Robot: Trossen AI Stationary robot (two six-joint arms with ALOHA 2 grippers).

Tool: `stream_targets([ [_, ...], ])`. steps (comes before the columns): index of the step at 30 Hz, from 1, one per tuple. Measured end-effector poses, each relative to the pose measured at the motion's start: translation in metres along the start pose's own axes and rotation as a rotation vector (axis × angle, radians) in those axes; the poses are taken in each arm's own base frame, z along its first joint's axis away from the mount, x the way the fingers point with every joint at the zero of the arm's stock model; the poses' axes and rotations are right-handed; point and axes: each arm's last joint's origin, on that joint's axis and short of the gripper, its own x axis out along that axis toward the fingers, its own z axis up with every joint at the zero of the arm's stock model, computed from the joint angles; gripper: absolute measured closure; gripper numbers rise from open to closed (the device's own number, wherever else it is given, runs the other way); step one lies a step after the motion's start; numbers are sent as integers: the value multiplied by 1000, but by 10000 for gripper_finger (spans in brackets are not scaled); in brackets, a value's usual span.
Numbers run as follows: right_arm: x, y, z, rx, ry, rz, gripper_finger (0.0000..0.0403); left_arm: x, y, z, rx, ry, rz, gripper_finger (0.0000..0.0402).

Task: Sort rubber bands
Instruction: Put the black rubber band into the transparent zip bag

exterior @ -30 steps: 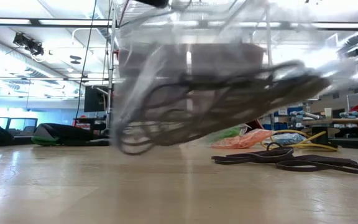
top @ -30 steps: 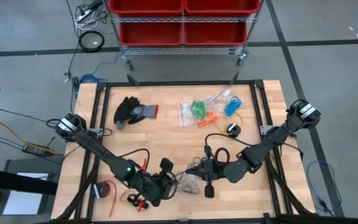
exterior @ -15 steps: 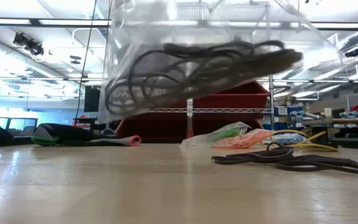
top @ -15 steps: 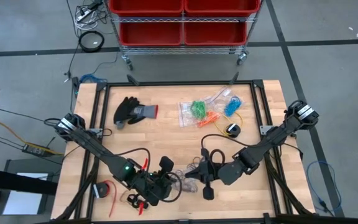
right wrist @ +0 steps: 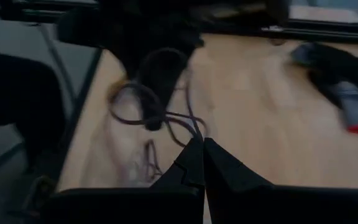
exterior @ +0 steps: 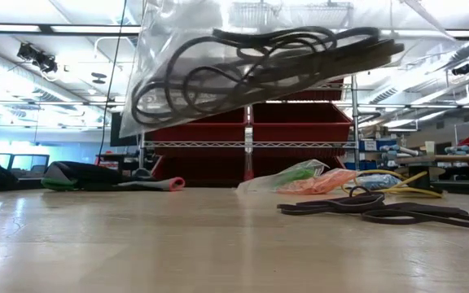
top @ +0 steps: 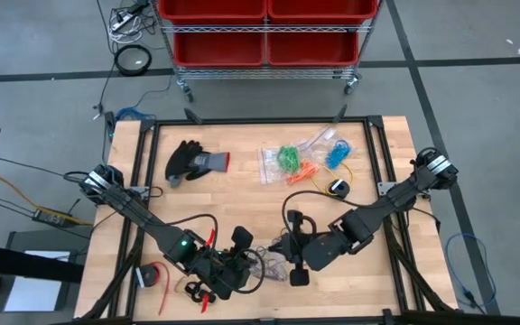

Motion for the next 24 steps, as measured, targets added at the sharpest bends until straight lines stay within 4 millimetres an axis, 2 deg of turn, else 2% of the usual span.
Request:
stream_targets([
  [8,12,-9,0,18,62,109,403,0,0,2,15,-22,4,399],
  [16,39,-11,-12,40,157,173,403,0,1,3,34,-32,8,399],
  [24,47,-12,-16,74,194,196,403,0,1,5,24,-50,11,399],
])
